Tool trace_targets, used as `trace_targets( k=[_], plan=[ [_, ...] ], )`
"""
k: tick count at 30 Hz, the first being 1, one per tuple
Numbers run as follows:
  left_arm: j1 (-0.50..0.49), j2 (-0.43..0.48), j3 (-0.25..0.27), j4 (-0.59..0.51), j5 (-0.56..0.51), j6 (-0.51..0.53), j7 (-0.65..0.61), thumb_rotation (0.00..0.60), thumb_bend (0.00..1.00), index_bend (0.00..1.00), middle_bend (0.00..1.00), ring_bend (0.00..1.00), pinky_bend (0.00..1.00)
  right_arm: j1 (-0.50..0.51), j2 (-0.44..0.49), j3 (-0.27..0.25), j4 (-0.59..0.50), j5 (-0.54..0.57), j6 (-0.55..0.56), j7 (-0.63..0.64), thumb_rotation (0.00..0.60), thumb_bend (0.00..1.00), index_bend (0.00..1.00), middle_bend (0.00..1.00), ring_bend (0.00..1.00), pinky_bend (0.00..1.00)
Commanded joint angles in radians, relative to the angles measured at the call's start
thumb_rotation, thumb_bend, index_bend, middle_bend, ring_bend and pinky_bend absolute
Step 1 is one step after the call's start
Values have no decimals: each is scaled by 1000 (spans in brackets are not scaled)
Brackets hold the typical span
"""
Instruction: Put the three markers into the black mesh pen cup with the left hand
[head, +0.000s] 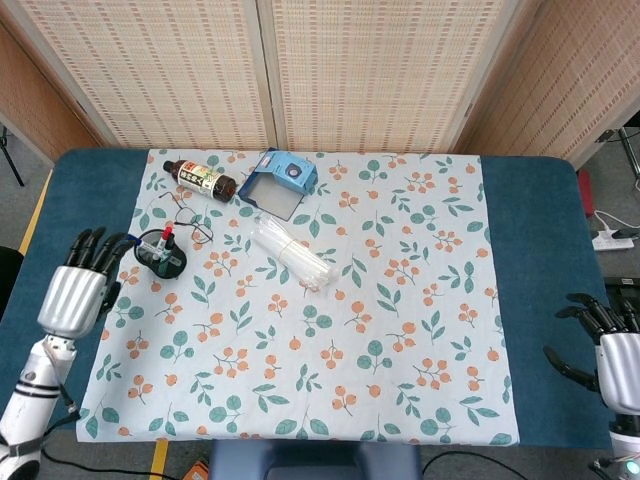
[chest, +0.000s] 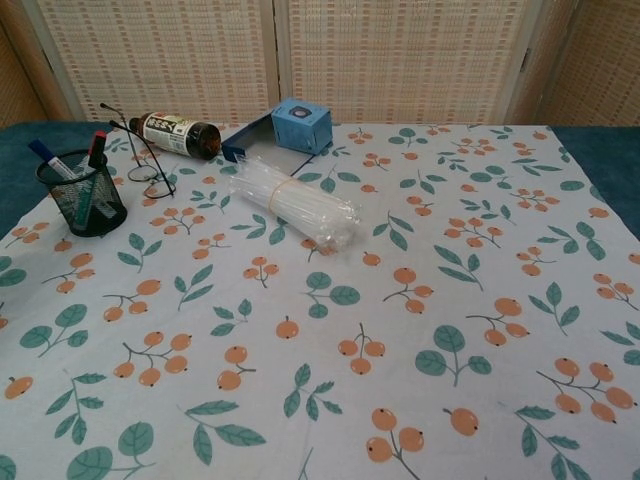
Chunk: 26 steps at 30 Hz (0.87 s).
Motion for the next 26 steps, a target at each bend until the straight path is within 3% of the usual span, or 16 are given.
trace_targets(
  k=[1, 7, 26],
  plan=[
    [199, 13, 153, -74, -27, 89, -15, 600, 416, 138, 58, 0, 52, -6, 8, -5, -11, -14, 12, 0, 600, 98, 424, 267, 350, 157],
    [189, -9, 132, 0, -95, 20, -118, 600, 416, 122, 33, 0, 44, -9, 16, -12, -24, -25, 14, -12, 600, 98, 424, 268, 350, 157],
    [180, -36, 101, 85, -153, -27, -138, 600, 412, 122, 34, 0, 43, -1, 9, -15, -23, -19, -9, -37, 600, 98, 424, 267, 350, 157]
  ],
)
